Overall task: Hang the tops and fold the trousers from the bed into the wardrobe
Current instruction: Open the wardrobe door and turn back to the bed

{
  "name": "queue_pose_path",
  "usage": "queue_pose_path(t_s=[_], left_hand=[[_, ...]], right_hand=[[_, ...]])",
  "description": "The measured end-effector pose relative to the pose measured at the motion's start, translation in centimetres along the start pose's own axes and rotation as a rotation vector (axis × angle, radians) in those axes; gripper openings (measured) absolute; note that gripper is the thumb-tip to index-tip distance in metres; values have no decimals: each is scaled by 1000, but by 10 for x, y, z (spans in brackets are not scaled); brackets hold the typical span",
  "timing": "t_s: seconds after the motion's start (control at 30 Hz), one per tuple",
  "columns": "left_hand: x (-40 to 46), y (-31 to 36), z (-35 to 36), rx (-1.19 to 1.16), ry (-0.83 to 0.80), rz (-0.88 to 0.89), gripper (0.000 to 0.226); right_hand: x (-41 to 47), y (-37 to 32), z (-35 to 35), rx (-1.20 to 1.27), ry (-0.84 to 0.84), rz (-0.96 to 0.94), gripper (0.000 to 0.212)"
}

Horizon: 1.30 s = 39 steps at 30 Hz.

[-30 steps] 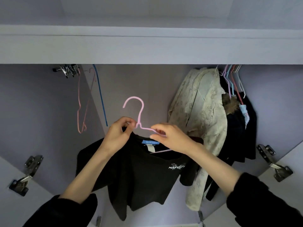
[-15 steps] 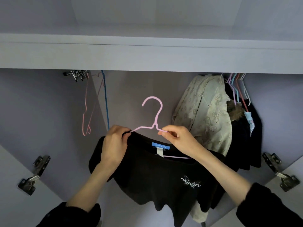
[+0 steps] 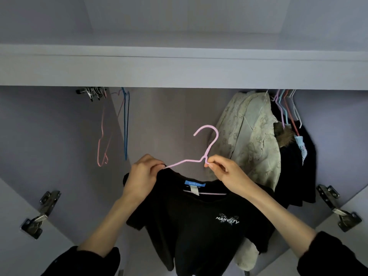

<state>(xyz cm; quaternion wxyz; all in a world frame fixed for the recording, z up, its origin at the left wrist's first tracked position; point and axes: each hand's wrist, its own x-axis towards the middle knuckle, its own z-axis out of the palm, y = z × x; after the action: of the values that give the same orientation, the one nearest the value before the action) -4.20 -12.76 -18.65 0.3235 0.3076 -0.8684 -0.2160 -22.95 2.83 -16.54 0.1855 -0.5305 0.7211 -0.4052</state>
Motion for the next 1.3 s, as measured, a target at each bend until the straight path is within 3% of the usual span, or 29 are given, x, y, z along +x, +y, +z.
queue_pose_path(t_s=[0.13,0.33,0.47,0.67,0.83,0.93,1.13,1.3], left_hand=[[-2,3,3,-10,-40,97,12],[-17,-1,11,234,-104,238,4],[-19,-4,24,207,-141,142,8],[-5,4,39,95,-22,-58,10],[7,17,49,97,-108,7,15],[14,36,45,165,-41,256,29],[35,98,14,395,306,705,47],[75,128,0,678,468,669,87]], right_hand=[[-5,-3,-2,32,-25,-7,15],[-8,17,9,-131,148,-63,12],[-12,20,14,-132,263,-61,16],[-13,23,-1,-109,132,66,18],[-17,35,-13,75,95,182,25],[-16,42,-28,189,138,283,21],[2,60,-52,531,402,411,25],[35,65,-71,696,557,391,29]])
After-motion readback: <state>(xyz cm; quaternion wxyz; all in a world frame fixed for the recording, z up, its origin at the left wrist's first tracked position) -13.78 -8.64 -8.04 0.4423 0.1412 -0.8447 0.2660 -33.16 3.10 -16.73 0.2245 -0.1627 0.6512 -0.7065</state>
